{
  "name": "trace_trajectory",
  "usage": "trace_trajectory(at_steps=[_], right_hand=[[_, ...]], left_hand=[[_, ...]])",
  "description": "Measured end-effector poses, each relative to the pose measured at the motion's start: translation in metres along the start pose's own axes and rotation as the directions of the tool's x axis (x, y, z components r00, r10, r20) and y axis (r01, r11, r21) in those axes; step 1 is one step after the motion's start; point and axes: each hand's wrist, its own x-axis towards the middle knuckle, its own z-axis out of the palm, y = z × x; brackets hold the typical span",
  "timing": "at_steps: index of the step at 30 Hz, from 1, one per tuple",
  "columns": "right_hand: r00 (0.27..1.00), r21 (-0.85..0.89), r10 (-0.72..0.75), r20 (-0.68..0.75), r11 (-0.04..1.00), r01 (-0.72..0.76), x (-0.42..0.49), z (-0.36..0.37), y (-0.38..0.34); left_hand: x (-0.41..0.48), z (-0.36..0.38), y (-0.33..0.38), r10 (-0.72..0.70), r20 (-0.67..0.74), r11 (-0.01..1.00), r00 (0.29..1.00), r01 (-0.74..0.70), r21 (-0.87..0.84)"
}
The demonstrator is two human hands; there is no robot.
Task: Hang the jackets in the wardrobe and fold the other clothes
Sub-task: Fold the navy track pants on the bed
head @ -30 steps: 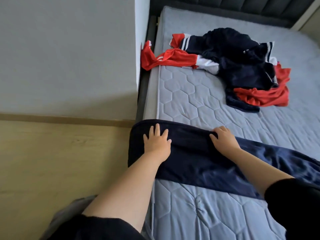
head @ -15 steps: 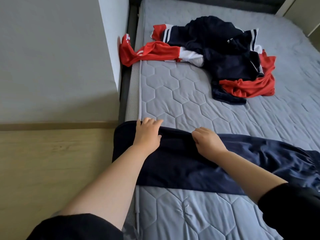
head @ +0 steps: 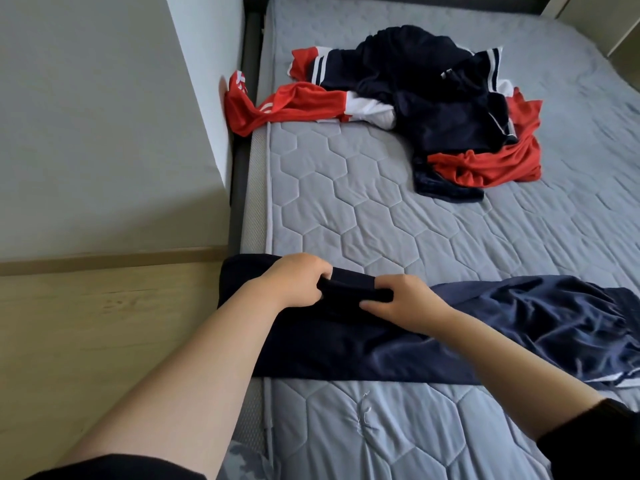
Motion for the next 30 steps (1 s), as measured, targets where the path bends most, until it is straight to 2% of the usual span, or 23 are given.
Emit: trace_trajectory(at_steps=[2,3,5,8,11,16,18,21,24,26,28,30], right_hand=[[0.985,0.116,0.170,0.035,0.978,-0.173,0.009,-0.010,0.006],[0.971,0.115,0.237,0.040,0.964,-0.240,0.013,-0.016,0.010],[0.952,-0.032,0.300,0.059,0.954,-0.298,0.020,-0.023,0.021],[0.944,-0.266,0.299,0.138,0.929,-0.256,0.029,-0.025,0.025],[0.935,-0.356,0.280,0.217,0.915,-0.191,0.042,-0.030,0.016],[0.872,-0.335,0.311,0.378,0.924,-0.184,0.052,-0.059,0.010],[0.856,-0.370,0.347,0.383,0.907,-0.202,0.056,-0.066,0.013],[0.864,-0.425,0.372,0.339,0.880,-0.212,0.061,-0.062,0.023],[0.875,-0.261,0.373,0.307,0.918,-0.299,0.053,-0.057,0.033],[0.871,-0.194,0.339,0.356,0.938,-0.286,0.041,-0.060,0.039],[0.849,-0.297,0.335,0.409,0.928,-0.224,0.028,-0.066,0.048],[0.797,-0.498,0.434,0.420,0.844,-0.197,0.013,-0.074,0.055]], left_hand=[[0.001,0.000,-0.001,-0.007,0.056,0.999,0.998,0.010,-0.044],[0.002,0.000,-0.001,-0.017,0.068,0.997,0.998,0.021,-0.070],[0.003,0.002,-0.005,-0.039,0.045,0.996,0.998,0.043,-0.077],[0.005,0.007,-0.009,-0.038,-0.069,0.999,0.997,0.038,-0.004],[0.010,0.011,-0.015,-0.015,-0.103,0.997,0.995,0.022,0.074],[0.017,0.007,-0.017,-0.115,-0.059,0.993,0.992,0.115,-0.002],[0.018,0.006,-0.017,-0.133,-0.065,0.991,0.989,0.131,-0.038],[0.018,0.006,-0.016,-0.195,-0.152,0.981,0.969,0.189,-0.052],[0.017,0.012,-0.016,-0.248,-0.252,0.966,0.935,0.258,0.006],[0.017,0.017,-0.013,-0.176,-0.315,0.967,0.933,0.224,0.124],[0.015,0.021,-0.011,-0.106,-0.288,0.981,0.952,0.148,0.127],[0.010,0.015,-0.014,-0.119,-0.138,0.992,0.983,0.123,0.017]])
